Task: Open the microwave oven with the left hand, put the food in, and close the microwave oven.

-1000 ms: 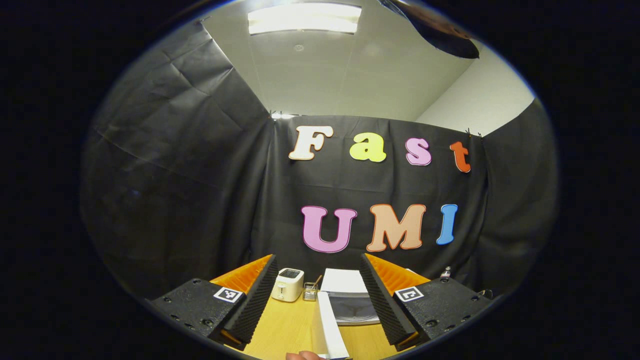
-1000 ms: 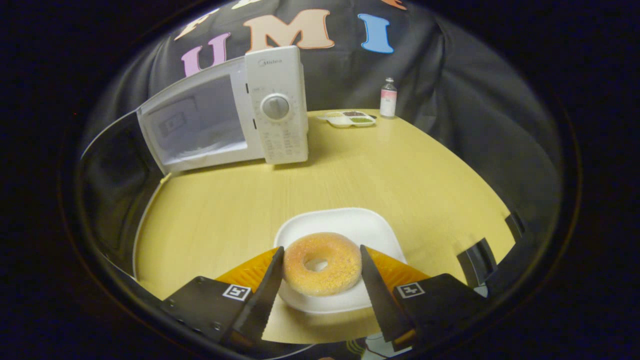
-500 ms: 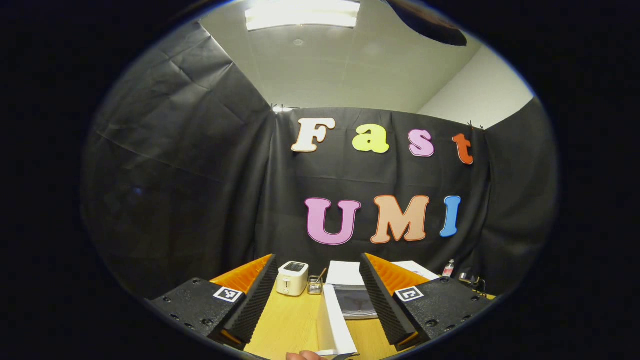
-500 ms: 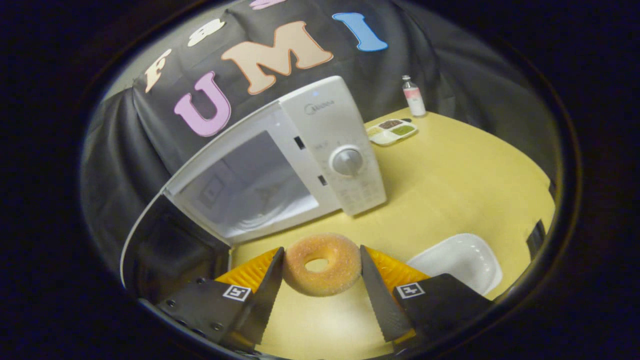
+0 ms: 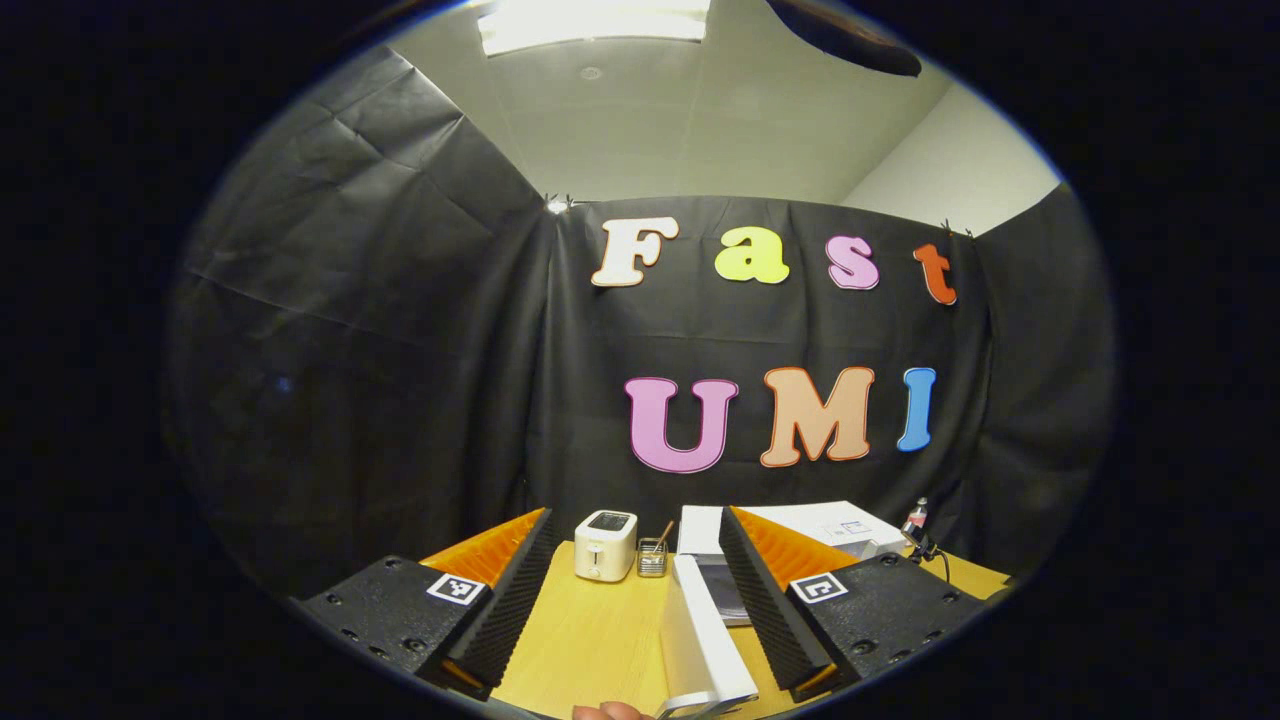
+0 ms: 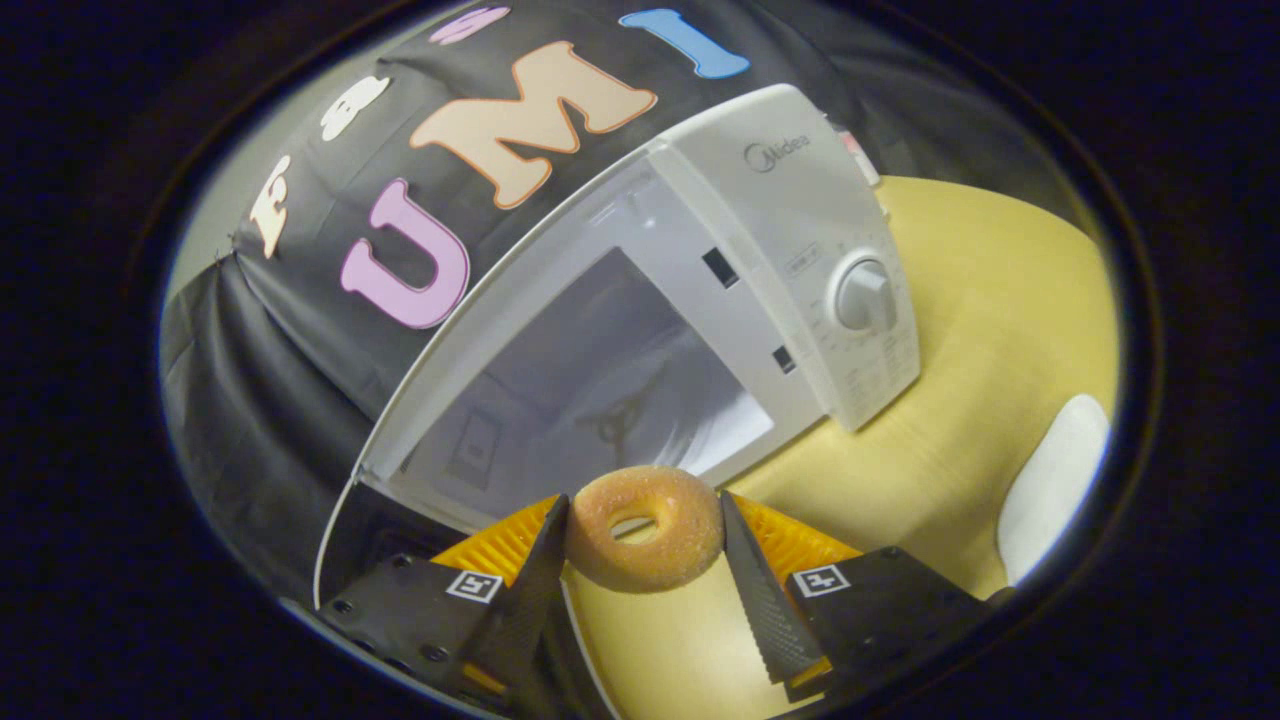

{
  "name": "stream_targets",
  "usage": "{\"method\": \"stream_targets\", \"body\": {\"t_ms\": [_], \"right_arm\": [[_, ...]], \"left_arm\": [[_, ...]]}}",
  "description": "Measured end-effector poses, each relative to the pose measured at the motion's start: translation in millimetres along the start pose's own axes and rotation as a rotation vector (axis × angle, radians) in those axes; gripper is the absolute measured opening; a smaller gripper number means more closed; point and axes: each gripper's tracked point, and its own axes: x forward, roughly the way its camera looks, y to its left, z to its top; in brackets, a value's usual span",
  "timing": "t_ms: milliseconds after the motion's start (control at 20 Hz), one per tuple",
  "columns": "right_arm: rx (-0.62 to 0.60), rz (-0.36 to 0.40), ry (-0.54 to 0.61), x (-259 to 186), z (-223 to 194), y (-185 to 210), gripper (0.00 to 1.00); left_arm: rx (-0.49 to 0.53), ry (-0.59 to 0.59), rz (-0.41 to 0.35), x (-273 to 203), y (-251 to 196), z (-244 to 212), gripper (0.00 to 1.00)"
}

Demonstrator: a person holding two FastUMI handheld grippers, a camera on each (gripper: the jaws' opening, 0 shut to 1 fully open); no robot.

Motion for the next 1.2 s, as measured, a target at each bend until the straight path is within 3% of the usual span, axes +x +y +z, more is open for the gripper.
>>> {"method": "stream_targets", "body": {"t_ms": [250,300,650,800,850,950,1000,1050,1100,1150,1200], "right_arm": [[0.172,-0.008,-0.046,37.5,-4.7,22.4,0.89],[0.190,-0.011,-0.054,45.3,-5.0,26.1,0.83],[0.279,-0.016,-0.107,78.6,2.7,34.1,0.83],[0.282,-0.032,-0.127,89.3,6.3,31.6,0.82],[0.284,-0.036,-0.126,92.6,4.0,28.9,0.89],[0.291,-0.045,-0.121,96.7,2.7,29.8,0.89],[0.290,-0.051,-0.119,99.5,1.1,28.7,0.82],[0.283,-0.058,-0.121,100.8,0.4,27.9,0.89],[0.278,-0.066,-0.127,101.5,0.8,26.0,0.83],[0.270,-0.068,-0.138,100.1,2.5,25.1,0.91],[0.262,-0.074,-0.143,101.3,5.1,25.2,0.91]], "left_arm": [[0.027,0.029,-0.005,3.3,5.7,-5.7,0.93],[0.039,0.031,-0.002,3.1,7.0,-7.0,0.93],[0.046,0.054,-0.001,9.9,8.3,-12.5,0.95],[0.060,0.046,-0.012,13.9,6.1,-10.6,0.95],[0.061,0.049,-0.011,15.1,6.2,-11.2,0.95],[0.063,0.048,-0.006,17.4,7.2,-10.3,0.95],[0.062,0.044,-0.002,17.6,7.2,-10.1,0.95],[0.059,0.033,0.005,17.9,8.4,-6.9,0.93],[0.057,0.027,0.009,18.7,7.7,-4.8,0.95],[0.058,0.027,0.010,18.8,7.5,-5.6,0.95],[0.059,0.029,0.015,17.8,8.0,-6.8,0.93]]}}
